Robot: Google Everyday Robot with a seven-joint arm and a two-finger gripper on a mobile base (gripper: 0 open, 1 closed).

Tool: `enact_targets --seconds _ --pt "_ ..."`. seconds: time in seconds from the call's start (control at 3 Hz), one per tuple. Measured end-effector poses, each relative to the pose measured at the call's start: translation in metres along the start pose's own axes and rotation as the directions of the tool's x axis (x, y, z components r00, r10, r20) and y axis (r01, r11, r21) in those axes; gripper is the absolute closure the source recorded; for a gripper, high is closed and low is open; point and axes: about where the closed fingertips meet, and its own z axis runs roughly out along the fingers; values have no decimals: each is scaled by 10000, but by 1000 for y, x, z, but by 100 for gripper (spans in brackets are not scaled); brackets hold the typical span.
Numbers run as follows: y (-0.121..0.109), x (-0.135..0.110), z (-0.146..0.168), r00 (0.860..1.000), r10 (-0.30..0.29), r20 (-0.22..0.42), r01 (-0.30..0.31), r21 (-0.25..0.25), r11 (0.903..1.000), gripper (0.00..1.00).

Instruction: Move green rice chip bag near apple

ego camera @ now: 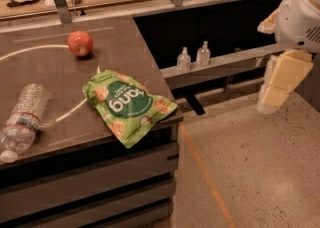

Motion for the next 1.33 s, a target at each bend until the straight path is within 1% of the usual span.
enact_targets --seconds 0.33,0.67,1.0,1.33 --pt "-14 -33 9 9991 -316 287 317 -35 9995 0" --pt "-23 -72 18 9973 -427 594 432 -74 9990 0" --pt "-25 -107 37 9942 -276 1039 297 -186 9994 0" --pt "-21 -132 59 9850 -122 1719 176 -302 9994 0"
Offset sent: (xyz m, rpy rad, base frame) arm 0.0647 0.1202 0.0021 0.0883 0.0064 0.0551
